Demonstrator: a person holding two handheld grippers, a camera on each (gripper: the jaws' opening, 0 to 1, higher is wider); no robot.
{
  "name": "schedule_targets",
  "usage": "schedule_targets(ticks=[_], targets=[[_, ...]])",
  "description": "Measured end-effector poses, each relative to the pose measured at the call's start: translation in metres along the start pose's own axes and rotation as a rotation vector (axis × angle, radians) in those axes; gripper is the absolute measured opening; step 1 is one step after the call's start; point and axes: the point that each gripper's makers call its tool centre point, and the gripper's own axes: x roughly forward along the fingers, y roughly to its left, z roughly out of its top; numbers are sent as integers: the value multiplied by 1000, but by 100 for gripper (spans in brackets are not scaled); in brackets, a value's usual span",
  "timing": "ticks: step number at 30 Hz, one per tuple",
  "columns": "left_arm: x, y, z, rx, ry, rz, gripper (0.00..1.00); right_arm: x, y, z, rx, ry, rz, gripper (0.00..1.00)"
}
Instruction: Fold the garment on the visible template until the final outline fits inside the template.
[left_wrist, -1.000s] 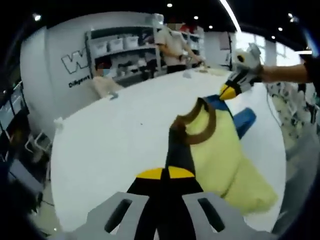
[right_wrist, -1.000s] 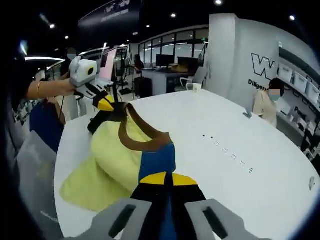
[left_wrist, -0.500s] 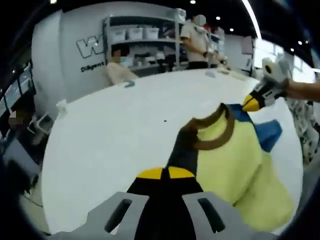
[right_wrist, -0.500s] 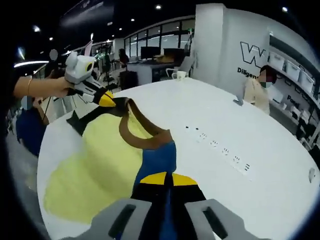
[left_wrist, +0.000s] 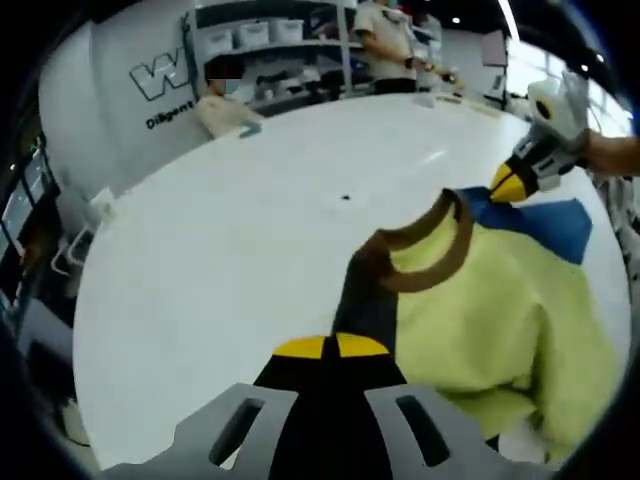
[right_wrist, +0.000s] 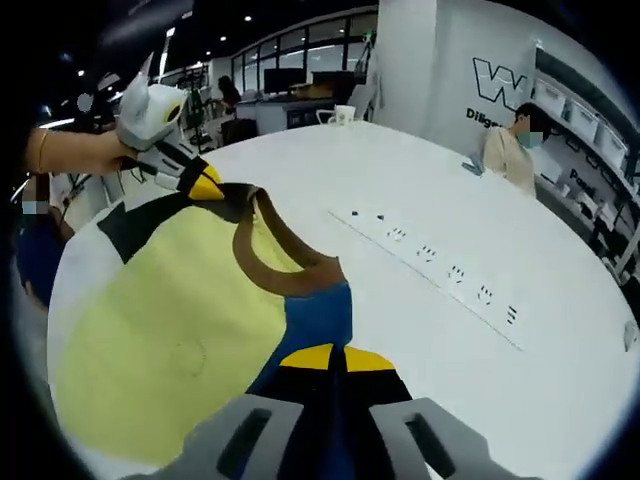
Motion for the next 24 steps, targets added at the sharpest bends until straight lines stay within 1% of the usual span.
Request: schedule_targets(ticks=[1, 4, 5, 6, 8, 9, 10, 11, 12, 13, 15, 17, 18, 19, 20, 21, 22, 23, 24], targets=[[-1, 0, 5, 13, -10, 16, 0, -2, -1, 3, -6, -3, -7, 0], [-4, 2, 14, 26, -31, 25, 0, -6, -8, 13, -29, -25, -36, 0], [-6, 4, 23, 62, -55, 43, 0, -10, -13, 21, -50, -33, -48, 0], [-7, 4, 25, 73, -56, 46, 0, -13, -17, 26, -67, -40, -60, 0], [-10, 9, 34, 89, -69, 69, 0, -20, -26, 40, -91, -65, -85, 0], [-14, 14, 44, 98, -90, 89, 0, -27, -32, 54, -95, -90, -104, 0], [-13, 19, 47, 99, -102, 98, 0, -30, -36, 60, -101, -101, -114, 0], [-16, 24, 56, 108, -116, 104, 0, -36, -42, 72, -108, -117, -125, 0], [-17, 33, 66, 115, -116, 104, 0, -39, -52, 85, -121, -134, -143, 0], [-18, 40, 76, 138, -124, 114, 0, -42, -56, 97, -123, -144, -159, 0], [-17, 50, 88, 154, -136, 127, 0, -44, -61, 110, -132, -161, -182, 0], [-20, 53, 101, 168, -146, 139, 1, -43, -71, 121, -142, -167, -192, 0], [-20, 57, 107, 173, -148, 147, 7, -42, -75, 125, -147, -169, -197, 3], [-20, 68, 117, 181, -151, 178, 13, -35, -97, 136, -151, -163, -227, 10], [-14, 92, 137, 201, -169, 227, 21, -32, -95, 139, -151, -165, -236, 19], [-10, 98, 141, 210, -164, 240, 24, -29, -102, 142, -147, -165, -242, 30], [-6, 106, 145, 204, -160, 246, 25, -26, -113, 144, -142, -164, -247, 34], [-3, 114, 147, 203, -162, 246, 26, -25, -114, 144, -132, -161, -252, 33], [4, 115, 153, 94, -204, 222, 28, -21, -119, 140, -69, -147, -272, 29]])
